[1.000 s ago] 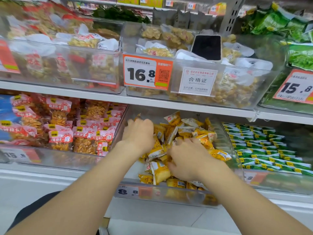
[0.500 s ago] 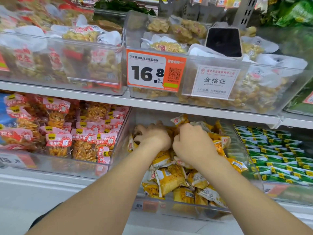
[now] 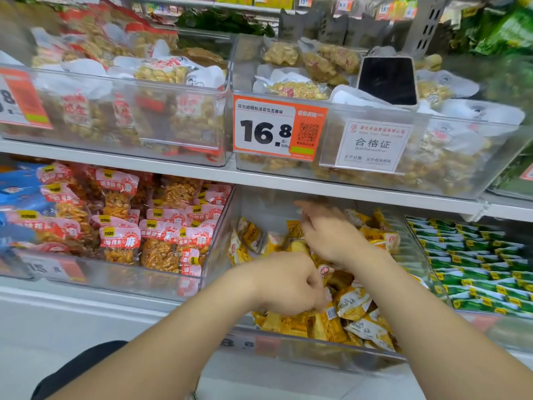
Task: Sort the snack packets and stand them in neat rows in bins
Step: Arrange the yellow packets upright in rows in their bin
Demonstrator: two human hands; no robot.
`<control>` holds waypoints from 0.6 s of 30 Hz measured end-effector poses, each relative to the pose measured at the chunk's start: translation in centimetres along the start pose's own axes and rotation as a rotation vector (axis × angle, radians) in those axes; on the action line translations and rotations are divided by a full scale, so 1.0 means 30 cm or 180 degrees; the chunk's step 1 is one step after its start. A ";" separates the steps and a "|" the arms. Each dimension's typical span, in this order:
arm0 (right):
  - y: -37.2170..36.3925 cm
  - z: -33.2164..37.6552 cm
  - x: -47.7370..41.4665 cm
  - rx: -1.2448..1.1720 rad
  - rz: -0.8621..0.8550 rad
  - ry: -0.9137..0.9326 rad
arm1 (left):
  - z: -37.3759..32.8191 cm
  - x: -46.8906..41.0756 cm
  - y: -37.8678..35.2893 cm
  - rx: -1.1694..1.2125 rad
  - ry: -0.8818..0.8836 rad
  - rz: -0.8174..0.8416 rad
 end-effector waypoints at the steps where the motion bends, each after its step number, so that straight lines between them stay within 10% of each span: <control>1: -0.018 0.003 -0.008 0.0166 0.0153 0.0063 | 0.002 0.019 0.012 0.0027 0.0054 -0.0077; 7: -0.122 0.095 0.048 0.0217 0.1020 0.0593 | 0.089 0.102 0.225 -0.0658 0.0833 -0.1570; 12: -0.188 0.132 0.130 0.0481 0.1821 0.0687 | 0.189 0.003 0.145 -0.1376 0.1641 -0.0521; 18: -0.060 0.084 0.138 0.0031 0.1191 0.0449 | 0.243 -0.149 0.102 -0.1669 0.1612 0.0154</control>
Point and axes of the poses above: each hand's wrist, its own x-axis away from the middle knuckle, its own y-axis out of the back of the hand, z = x × y, the point moved 10 cm from there along -x, towards the middle knuckle, and after that the axes turned 4 degrees about z, right-handed, at the moved point
